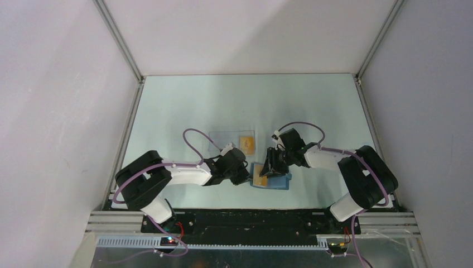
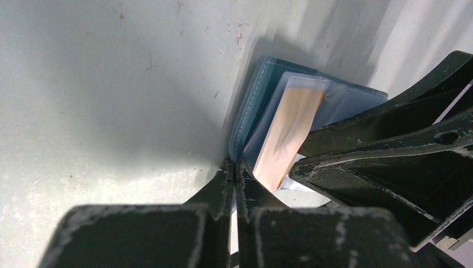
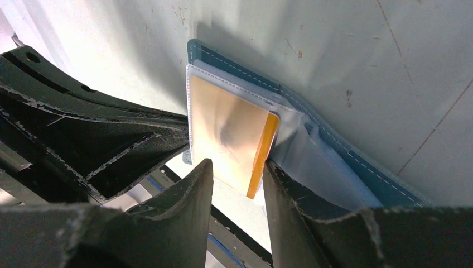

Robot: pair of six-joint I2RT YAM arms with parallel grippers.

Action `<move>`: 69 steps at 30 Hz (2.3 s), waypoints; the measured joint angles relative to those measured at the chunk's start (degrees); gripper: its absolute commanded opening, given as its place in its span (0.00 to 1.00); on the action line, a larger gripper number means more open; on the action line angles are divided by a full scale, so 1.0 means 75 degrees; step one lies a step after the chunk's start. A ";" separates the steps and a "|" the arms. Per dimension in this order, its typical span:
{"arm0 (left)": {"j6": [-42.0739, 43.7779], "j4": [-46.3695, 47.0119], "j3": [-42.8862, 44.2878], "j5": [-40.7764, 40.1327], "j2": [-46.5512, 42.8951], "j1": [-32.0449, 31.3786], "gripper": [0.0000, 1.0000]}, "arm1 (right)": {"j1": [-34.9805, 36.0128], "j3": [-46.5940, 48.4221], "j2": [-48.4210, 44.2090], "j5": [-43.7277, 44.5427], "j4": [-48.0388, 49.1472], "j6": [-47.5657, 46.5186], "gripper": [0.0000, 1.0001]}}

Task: Put the credit cards into the card holder
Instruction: Insert the credit card into the card holder, then turn over the card slot in the card holder.

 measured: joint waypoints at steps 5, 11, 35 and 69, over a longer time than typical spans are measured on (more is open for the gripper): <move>0.0047 -0.0079 0.0044 -0.0003 0.0000 -0.0006 0.01 | 0.0061 0.0070 0.0000 0.0076 -0.0119 -0.0061 0.48; 0.0064 -0.0143 0.0038 -0.0055 -0.0064 -0.0070 0.01 | 0.0254 0.0189 -0.0204 0.0338 -0.0612 -0.0294 0.54; 0.0085 -0.0382 -0.0058 -0.0096 -0.0271 -0.0131 0.00 | -0.0644 -0.0172 -0.1411 0.1451 -0.2358 -0.0629 0.41; 0.0583 -0.1233 -0.0204 -0.0452 -0.1492 -0.0201 0.60 | 0.0128 -0.0230 0.0076 -0.1058 0.0425 -0.0023 0.42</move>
